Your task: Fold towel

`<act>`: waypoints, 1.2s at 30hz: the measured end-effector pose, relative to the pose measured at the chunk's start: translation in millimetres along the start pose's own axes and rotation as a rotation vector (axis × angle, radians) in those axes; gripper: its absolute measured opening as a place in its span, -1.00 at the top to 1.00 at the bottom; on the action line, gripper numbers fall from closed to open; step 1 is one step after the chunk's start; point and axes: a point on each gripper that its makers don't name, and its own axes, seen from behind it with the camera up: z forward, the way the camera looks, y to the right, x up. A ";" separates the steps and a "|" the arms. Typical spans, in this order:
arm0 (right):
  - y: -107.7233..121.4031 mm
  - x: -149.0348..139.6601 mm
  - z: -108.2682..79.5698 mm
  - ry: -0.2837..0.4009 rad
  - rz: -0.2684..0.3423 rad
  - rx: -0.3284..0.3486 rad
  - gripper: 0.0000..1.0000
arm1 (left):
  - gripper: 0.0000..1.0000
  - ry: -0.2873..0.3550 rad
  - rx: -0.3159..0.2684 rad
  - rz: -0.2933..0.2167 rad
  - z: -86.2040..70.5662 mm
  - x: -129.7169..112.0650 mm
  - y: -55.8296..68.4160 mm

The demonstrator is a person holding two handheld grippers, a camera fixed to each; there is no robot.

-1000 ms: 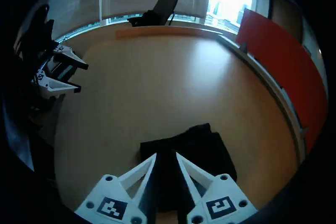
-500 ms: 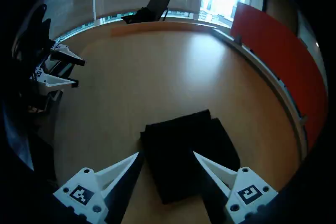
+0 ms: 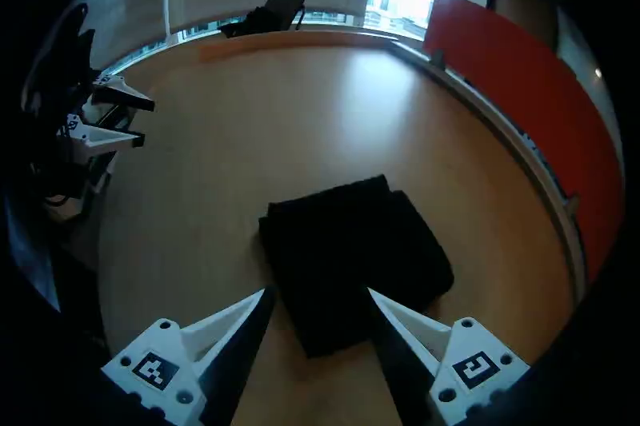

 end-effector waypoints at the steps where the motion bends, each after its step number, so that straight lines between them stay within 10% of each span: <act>1: 0.0 -2.2 -0.7 -0.003 0.002 -0.001 -0.60 | -0.95 0.000 0.000 0.000 0.0 -0.1 0.0; 29: -1.2 -59.9 -7.2 -0.095 0.104 -0.052 -0.48 | -0.95 -0.005 -0.005 0.015 3.6 0.9 2.5; 36: -1.8 -62.8 -4.5 -0.098 0.143 -0.056 -0.18 | -0.95 -0.006 -0.003 0.014 5.0 0.7 2.8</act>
